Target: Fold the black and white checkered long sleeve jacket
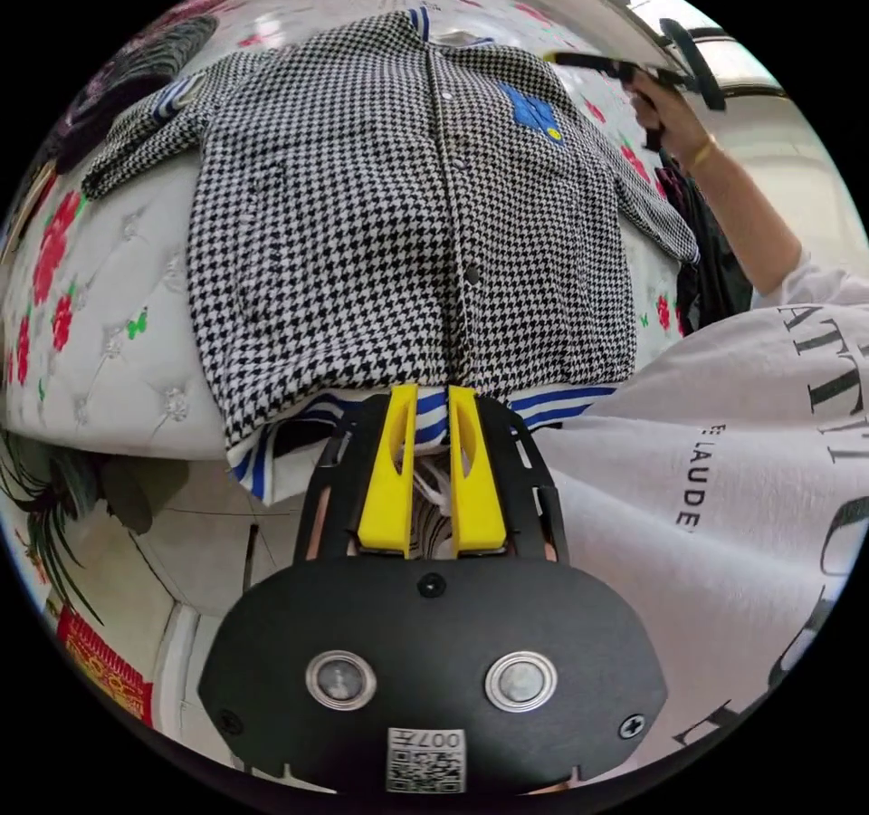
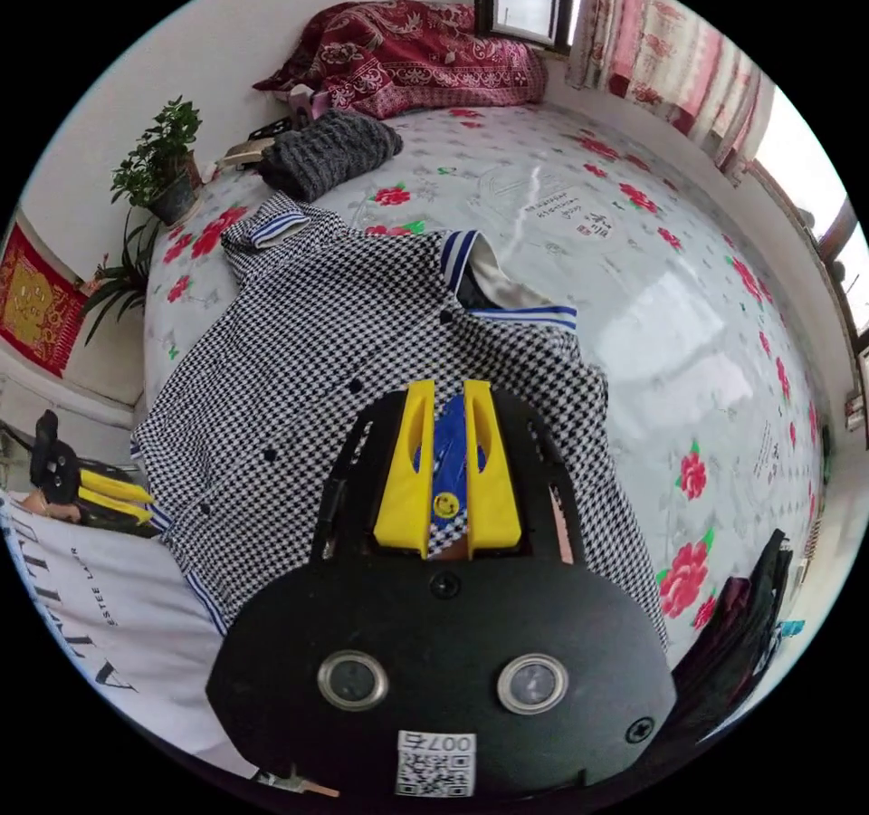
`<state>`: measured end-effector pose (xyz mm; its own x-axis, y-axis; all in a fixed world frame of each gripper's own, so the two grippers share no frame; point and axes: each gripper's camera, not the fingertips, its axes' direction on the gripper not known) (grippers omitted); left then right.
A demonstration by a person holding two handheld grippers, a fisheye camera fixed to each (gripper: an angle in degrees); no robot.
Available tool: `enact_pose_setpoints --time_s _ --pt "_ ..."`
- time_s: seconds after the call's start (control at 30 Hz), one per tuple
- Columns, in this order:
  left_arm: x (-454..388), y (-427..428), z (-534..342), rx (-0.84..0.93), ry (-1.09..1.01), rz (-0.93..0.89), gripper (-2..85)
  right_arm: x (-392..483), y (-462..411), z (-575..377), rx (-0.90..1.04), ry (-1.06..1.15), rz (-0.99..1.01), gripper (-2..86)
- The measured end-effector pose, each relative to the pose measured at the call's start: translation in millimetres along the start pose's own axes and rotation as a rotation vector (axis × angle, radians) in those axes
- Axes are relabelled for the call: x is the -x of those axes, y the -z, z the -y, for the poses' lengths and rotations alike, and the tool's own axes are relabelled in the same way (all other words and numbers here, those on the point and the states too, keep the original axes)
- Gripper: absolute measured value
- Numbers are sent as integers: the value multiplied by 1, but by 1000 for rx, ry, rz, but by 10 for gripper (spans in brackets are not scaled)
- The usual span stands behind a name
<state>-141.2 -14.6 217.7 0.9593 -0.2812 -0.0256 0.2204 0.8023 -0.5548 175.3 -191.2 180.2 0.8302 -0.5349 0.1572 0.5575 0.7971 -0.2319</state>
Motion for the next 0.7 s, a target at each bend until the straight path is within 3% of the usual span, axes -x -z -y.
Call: enact_pose_setpoints --time_s 0.17,0.23,0.3,0.33,0.4,0.53,0.7 --pt "-17 -35 22 67 -98 132 77 62 -16 -109 157 -19 74 29" --pt "-19 -61 27 135 -120 201 78 90 -39 -144 302 -41 78 21" --pt "-23 -58 25 77 -149 212 78 105 -58 -163 377 -73 64 14" --pt "-22 -58 25 78 -144 209 78 113 -50 -168 290 -86 31 10" --pt "-19 -56 17 57 -141 189 78 117 -49 -162 335 -100 18 5" --pt "-13 -53 4 22 -110 149 78 121 -10 -163 193 -147 59 0" --pt "-21 -53 -15 -19 -135 198 77 149 -54 -200 446 -85 8 -2"
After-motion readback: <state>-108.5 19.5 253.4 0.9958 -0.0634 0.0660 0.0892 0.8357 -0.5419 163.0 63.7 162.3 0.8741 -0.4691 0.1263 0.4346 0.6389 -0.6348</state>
